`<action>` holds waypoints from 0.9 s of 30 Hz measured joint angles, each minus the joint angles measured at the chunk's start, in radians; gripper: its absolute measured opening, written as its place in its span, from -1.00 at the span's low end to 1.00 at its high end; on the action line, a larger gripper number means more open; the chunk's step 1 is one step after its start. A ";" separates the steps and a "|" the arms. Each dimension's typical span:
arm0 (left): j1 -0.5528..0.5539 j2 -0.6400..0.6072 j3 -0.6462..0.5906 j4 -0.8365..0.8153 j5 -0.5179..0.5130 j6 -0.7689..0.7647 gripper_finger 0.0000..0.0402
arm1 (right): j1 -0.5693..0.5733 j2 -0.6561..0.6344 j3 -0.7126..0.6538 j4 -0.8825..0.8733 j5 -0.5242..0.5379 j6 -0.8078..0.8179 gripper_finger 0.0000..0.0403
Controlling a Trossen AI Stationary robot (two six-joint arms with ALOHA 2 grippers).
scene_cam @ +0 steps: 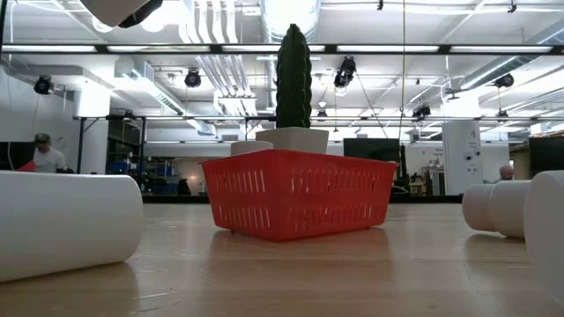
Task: Pick and place pill bottles into a basket
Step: Put the white pill bottle into the red bin
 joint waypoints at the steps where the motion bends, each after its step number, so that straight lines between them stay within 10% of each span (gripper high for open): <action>1: 0.000 0.000 0.000 -0.001 0.001 0.000 -0.23 | -0.002 0.002 0.004 0.004 0.000 0.000 0.37; 27: 0.000 0.000 -0.002 0.000 0.007 0.000 -0.23 | -0.033 0.061 0.013 0.104 -0.063 -0.051 0.31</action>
